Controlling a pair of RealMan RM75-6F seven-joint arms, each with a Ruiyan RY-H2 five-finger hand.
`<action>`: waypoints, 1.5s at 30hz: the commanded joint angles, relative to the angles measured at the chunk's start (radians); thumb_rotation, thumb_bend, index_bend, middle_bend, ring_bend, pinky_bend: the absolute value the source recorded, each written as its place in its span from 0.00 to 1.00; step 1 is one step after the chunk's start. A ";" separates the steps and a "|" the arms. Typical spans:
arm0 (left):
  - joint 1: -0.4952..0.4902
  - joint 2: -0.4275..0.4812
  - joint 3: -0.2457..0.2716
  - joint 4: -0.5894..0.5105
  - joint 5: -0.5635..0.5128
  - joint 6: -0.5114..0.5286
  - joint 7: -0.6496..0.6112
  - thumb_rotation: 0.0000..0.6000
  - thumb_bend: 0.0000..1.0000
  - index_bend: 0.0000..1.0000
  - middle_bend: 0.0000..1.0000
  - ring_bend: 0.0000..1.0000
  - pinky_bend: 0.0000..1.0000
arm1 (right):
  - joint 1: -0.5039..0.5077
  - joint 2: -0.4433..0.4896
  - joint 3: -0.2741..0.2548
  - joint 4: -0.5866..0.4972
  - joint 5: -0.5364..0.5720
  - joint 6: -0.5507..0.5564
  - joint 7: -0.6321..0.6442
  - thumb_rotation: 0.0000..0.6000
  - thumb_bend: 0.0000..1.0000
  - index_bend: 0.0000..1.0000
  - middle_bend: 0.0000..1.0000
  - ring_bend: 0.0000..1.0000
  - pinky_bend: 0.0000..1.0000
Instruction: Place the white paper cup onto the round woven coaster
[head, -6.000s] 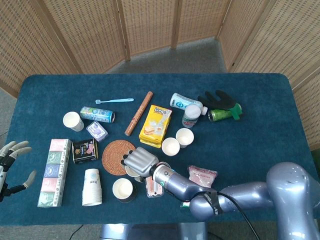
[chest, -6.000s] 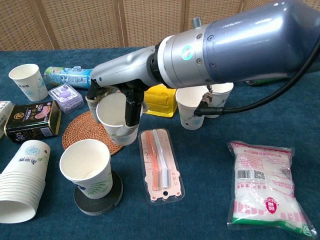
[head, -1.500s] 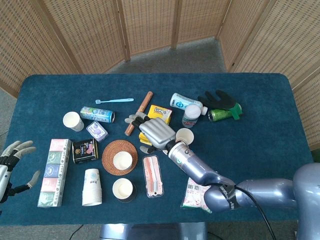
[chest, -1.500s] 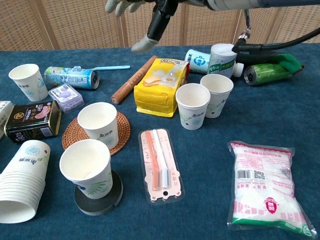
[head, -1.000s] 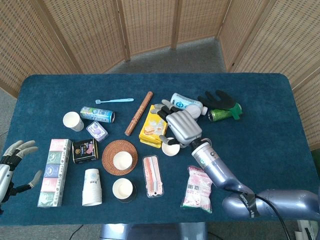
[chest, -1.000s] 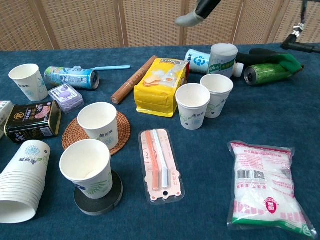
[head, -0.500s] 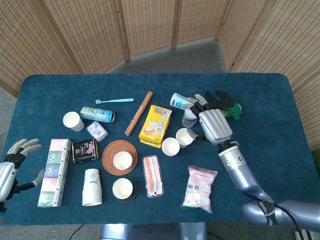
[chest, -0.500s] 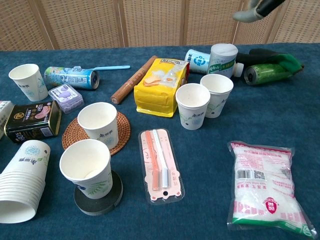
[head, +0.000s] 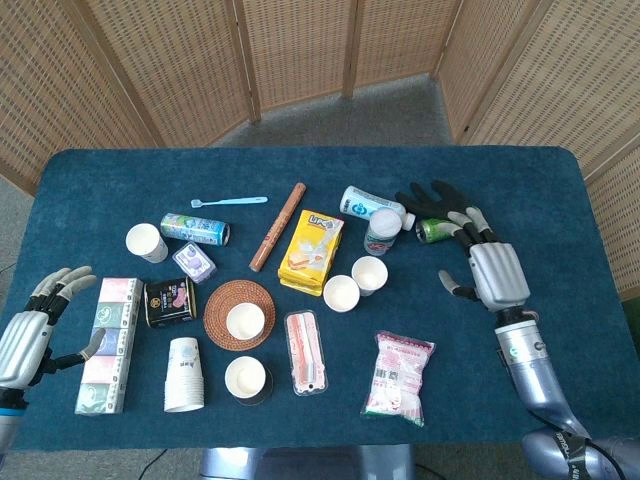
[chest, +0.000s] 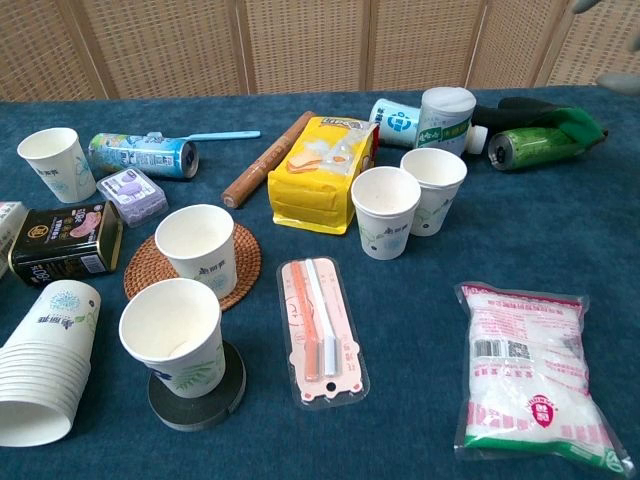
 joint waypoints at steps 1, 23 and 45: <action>-0.025 0.000 -0.006 -0.007 0.005 -0.030 0.025 0.82 0.43 0.08 0.09 0.00 0.00 | -0.039 0.004 -0.002 0.025 -0.022 0.013 0.031 1.00 0.35 0.23 0.16 0.04 0.31; -0.329 0.018 -0.062 -0.057 -0.036 -0.438 0.098 0.83 0.38 0.00 0.00 0.00 0.00 | -0.238 0.046 0.016 0.074 -0.099 0.069 0.127 1.00 0.35 0.22 0.16 0.02 0.30; -0.569 -0.135 -0.032 -0.025 -0.206 -0.753 0.294 0.82 0.38 0.00 0.00 0.00 0.00 | -0.338 0.079 0.056 0.095 -0.147 0.064 0.230 1.00 0.35 0.23 0.15 0.01 0.30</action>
